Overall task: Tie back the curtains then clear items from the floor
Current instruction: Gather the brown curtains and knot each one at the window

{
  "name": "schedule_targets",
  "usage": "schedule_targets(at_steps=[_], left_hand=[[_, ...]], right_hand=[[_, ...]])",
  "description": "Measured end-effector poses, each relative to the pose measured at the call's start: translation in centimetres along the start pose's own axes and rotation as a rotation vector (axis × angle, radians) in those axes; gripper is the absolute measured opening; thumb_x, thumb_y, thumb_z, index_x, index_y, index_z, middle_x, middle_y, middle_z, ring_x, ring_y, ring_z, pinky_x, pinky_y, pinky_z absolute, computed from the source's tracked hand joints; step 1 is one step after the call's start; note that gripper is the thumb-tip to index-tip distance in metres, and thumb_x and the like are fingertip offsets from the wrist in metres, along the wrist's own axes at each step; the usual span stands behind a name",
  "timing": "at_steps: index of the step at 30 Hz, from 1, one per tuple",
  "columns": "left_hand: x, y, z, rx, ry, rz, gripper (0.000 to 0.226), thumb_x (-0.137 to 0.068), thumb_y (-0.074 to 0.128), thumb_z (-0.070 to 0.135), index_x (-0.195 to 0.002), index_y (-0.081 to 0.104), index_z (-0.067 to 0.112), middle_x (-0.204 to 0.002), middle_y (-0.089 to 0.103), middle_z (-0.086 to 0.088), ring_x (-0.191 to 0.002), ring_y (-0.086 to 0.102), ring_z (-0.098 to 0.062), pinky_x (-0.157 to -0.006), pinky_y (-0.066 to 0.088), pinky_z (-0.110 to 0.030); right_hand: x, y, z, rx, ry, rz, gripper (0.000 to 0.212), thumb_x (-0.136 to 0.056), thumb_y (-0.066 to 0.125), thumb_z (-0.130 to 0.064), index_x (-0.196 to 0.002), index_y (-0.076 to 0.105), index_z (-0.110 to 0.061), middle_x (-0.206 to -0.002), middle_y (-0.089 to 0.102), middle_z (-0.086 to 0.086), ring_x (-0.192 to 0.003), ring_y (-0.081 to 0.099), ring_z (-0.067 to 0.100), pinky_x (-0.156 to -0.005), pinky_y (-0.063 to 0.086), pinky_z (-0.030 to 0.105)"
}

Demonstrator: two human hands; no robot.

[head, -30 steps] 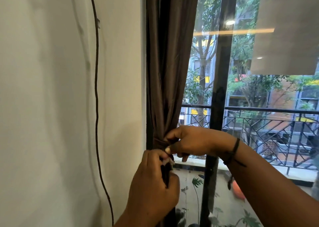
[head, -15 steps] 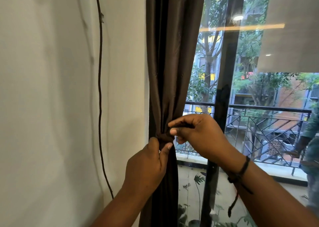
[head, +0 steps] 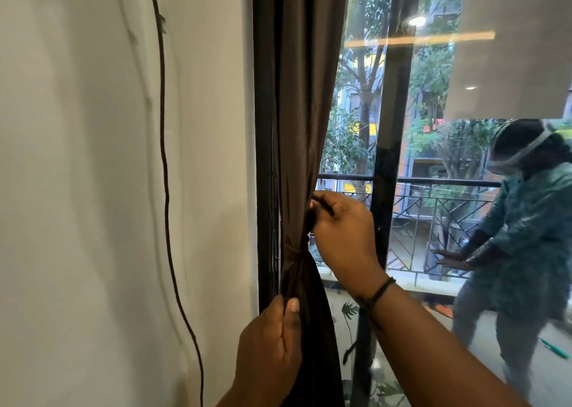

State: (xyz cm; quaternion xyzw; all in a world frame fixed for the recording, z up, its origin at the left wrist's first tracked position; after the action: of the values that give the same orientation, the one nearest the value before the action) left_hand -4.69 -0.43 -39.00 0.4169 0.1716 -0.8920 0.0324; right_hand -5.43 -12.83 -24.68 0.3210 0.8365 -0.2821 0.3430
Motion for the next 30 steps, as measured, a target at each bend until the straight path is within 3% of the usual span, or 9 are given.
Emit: schedule_targets(at_steps=[3,7,11,13,17,21,24,27,30], left_hand=[[0.5,0.0,-0.1,0.081,-0.079,0.018,0.052,-0.08,0.017,0.078,-0.061,0.04,0.035,-0.066,0.057,0.018,-0.061,0.054,-0.004,-0.051,0.035,-0.009],[0.5,0.0,0.2,0.111,-0.105,0.003,0.048,-0.081,0.023,0.072,-0.061,0.041,0.033,-0.066,0.056,0.015,-0.058,0.052,-0.005,-0.05,0.034,-0.011],[-0.5,-1.2,-0.5,-0.012,-0.048,0.021,0.046,-0.086,0.024,0.073,-0.066,0.04,0.035,-0.059,0.046,0.008,-0.057,0.047,-0.011,-0.056,0.037,-0.022],[-1.4,-2.2,0.1,-0.072,-0.028,0.088,0.031,-0.086,0.037,0.063,-0.074,0.041,0.035,-0.078,0.045,0.014,-0.076,0.049,-0.013,-0.066,0.041,-0.027],[-1.5,-1.2,-0.1,0.38,-0.381,-0.06,0.04,-0.069,0.056,0.064,-0.093,0.051,0.033,-0.099,0.059,0.005,-0.095,0.058,-0.008,-0.083,0.049,-0.028],[0.0,0.2,-1.4,0.438,-0.509,-0.12,0.03,-0.08,0.059,0.048,-0.089,0.055,0.019,-0.086,0.06,-0.005,-0.079,0.059,-0.017,-0.068,0.05,-0.035],[2.1,1.0,-2.6,0.376,-0.638,-0.176,0.031,-0.08,0.059,0.048,-0.102,0.053,0.027,-0.087,0.063,-0.003,-0.073,0.058,-0.017,-0.054,0.042,-0.025],[2.8,1.2,-2.9,0.333,-0.701,-0.235,0.04,-0.081,0.045,0.055,-0.113,0.056,0.034,-0.103,0.066,-0.001,-0.091,0.065,-0.023,-0.063,0.052,-0.029],[1.9,1.1,-2.2,0.292,-0.668,-0.215,0.025,-0.092,0.041,0.043,-0.097,0.064,0.034,-0.096,0.07,0.004,-0.09,0.066,-0.014,-0.069,0.055,-0.023]], right_hand=[[-0.1,1.1,1.0,-0.065,0.092,-0.02,0.03,-0.083,0.052,-0.024,-0.1,0.073,-0.011,-0.092,0.073,0.008,-0.08,0.064,0.022,-0.08,0.054,0.04],[-0.6,1.4,2.1,-0.172,0.176,-0.048,0.02,-0.088,0.06,-0.013,-0.102,0.073,-0.01,-0.093,0.073,0.008,-0.07,0.058,0.009,-0.071,0.048,0.023],[-1.2,0.5,0.4,-0.379,0.124,-0.249,0.012,-0.086,0.064,-0.008,-0.083,0.074,-0.014,-0.075,0.07,-0.004,-0.063,0.06,-0.003,-0.067,0.051,0.019],[-0.9,-0.3,-0.1,-0.487,0.082,-0.407,0.013,-0.084,0.067,-0.012,-0.078,0.071,-0.023,-0.071,0.068,-0.008,-0.065,0.061,0.0,-0.064,0.049,0.018],[1.6,0.4,2.5,-0.95,0.355,-0.593,0.019,-0.076,0.071,-0.014,-0.088,0.059,-0.022,-0.076,0.063,-0.004,-0.062,0.061,0.015,-0.059,0.051,0.029],[6.3,2.2,7.6,-0.628,0.388,-0.775,0.033,-0.082,0.066,0.001,-0.107,0.054,-0.017,-0.082,0.06,-0.008,-0.06,0.058,0.001,-0.055,0.046,0.018],[8.6,3.0,10.6,-0.491,0.329,-0.841,0.02,-0.078,0.074,-0.011,-0.094,0.063,-0.014,-0.074,0.061,-0.002,-0.061,0.057,0.008,-0.056,0.043,0.02],[9.2,2.9,11.7,-0.45,0.389,-0.871,0.026,-0.078,0.075,-0.021,-0.099,0.061,-0.019,-0.071,0.06,0.004,-0.053,0.051,0.018,-0.043,0.041,0.024],[10.0,3.2,11.0,-0.501,0.369,-0.934,0.017,-0.081,0.072,-0.018,-0.094,0.064,-0.026,-0.061,0.065,-0.014,-0.052,0.058,0.002,-0.049,0.044,0.015]])
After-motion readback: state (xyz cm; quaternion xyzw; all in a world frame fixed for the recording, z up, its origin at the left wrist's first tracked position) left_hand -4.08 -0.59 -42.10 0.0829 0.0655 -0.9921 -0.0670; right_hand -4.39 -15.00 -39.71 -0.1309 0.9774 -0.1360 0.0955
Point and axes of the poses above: each hand's wrist, its own x-axis away from the middle knuckle, its own y-axis out of the palm, z = x × y, the point moved 6 cm from there along -x, towards the middle knuckle
